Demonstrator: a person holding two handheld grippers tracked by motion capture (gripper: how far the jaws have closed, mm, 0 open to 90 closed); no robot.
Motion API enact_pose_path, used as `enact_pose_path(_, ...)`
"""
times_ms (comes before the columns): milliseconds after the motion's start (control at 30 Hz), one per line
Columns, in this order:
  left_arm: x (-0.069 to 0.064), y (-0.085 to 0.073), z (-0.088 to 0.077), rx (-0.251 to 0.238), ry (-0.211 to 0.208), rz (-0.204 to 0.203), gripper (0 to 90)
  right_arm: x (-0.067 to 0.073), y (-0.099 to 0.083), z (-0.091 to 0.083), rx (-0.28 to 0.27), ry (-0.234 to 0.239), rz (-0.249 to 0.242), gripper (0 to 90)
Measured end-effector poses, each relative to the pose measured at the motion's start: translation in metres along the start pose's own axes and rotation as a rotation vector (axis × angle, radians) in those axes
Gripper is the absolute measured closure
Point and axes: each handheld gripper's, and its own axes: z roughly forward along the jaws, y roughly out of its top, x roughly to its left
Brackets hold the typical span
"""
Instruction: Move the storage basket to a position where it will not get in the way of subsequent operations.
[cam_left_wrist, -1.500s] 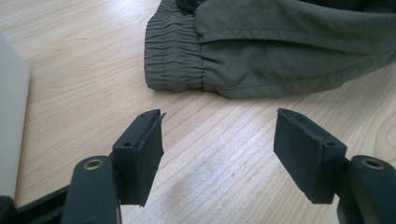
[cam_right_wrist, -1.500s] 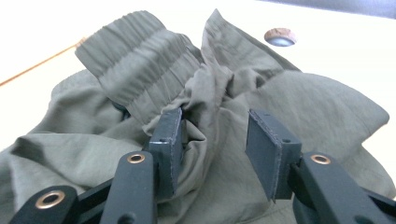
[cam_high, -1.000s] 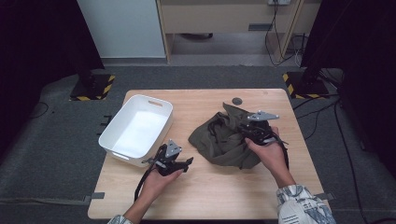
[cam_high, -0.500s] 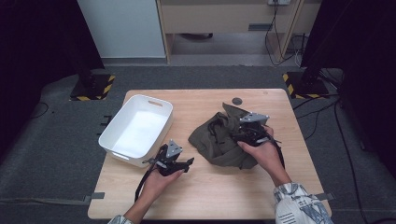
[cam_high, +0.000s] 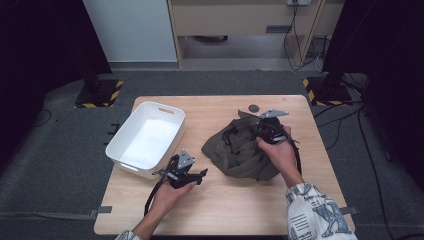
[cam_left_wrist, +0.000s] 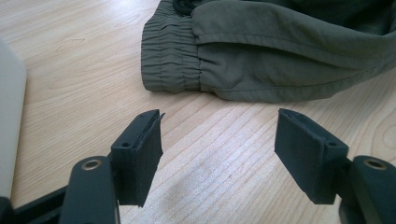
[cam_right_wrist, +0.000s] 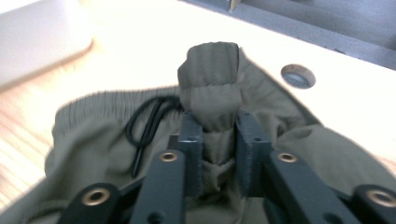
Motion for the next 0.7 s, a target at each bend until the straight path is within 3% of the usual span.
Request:
enact_pose_path(200, 0.0, 0.0, 0.0, -0.003, 0.0, -0.003, 31.4, -0.031, 0.013, -0.003, -0.017, -0.018, 0.077, 79.7)
enact_pose_path(300, 0.0, 0.0, 0.0, -0.001, 0.001, -0.005, 31.4, -0.049, 0.007, 0.005, 0.007, -0.043, 0.122, 78.6)
enact_pose_path(367, 0.001, 0.0, 0.0, -0.003, 0.002, -0.005, 31.4, -0.057, -0.001, 0.01, 0.02, -0.039, 0.171, 73.3)
enact_pose_path(433, 0.001, 0.0, 0.0, -0.002, 0.004, -0.007, 31.4, -0.057, -0.005, 0.015, 0.038, -0.032, 0.194, 60.9)
enact_pose_path(533, 0.001, 0.0, 0.001, -0.003, 0.007, -0.011, 31.4, -0.047, -0.01, 0.017, 0.061, -0.005, 0.175, 49.6)
enact_pose_path(633, 0.001, 0.001, 0.001, -0.008, 0.009, -0.014, 31.4, -0.036, -0.015, 0.019, 0.114, -0.014, 0.141, 44.9)
enact_pose_path(700, 0.0, 0.003, 0.0, -0.014, 0.009, -0.015, 31.5, -0.032, -0.02, 0.018, 0.143, -0.049, 0.096, 49.0)
